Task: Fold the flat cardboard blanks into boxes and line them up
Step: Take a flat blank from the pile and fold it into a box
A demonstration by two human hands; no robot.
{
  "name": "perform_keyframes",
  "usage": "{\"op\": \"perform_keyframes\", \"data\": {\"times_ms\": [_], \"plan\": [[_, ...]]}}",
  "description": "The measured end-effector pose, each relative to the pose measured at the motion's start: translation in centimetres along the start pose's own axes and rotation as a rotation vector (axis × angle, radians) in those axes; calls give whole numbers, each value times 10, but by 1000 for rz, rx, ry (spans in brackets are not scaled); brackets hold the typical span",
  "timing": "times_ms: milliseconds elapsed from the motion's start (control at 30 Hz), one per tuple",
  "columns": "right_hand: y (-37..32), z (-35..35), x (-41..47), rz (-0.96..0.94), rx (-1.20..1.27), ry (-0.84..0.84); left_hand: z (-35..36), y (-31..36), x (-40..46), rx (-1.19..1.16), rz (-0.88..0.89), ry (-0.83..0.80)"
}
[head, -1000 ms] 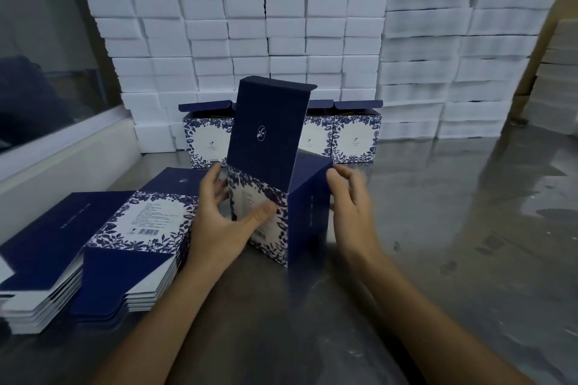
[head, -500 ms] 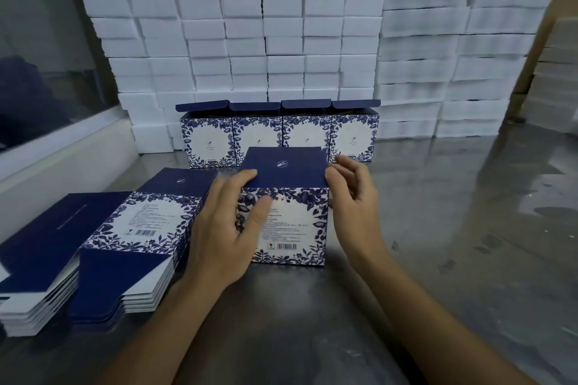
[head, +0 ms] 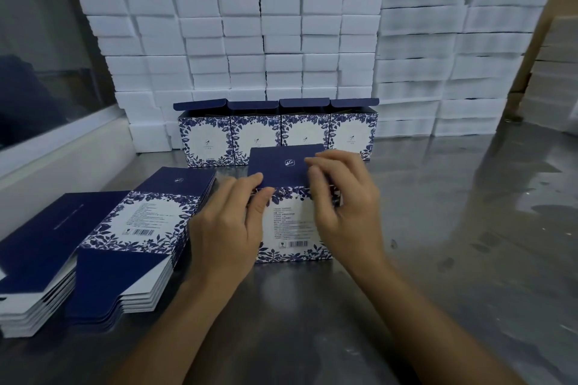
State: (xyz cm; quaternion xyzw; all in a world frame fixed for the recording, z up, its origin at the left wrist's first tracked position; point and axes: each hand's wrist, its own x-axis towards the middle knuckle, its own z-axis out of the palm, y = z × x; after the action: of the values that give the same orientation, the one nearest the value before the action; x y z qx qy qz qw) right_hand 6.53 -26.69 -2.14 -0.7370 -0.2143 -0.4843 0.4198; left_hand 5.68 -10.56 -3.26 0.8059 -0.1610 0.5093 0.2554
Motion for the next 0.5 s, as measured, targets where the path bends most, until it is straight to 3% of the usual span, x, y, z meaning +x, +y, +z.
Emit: {"op": "perform_keyframes", "data": {"times_ms": [133, 500], "plan": [[-6, 10, -6, -51, -108, -168, 0, 0, -1, -56, -4, -14], [-12, 22, -7, -31, -153, -81, 2, 5, 0, -68, -31, -18]]}}
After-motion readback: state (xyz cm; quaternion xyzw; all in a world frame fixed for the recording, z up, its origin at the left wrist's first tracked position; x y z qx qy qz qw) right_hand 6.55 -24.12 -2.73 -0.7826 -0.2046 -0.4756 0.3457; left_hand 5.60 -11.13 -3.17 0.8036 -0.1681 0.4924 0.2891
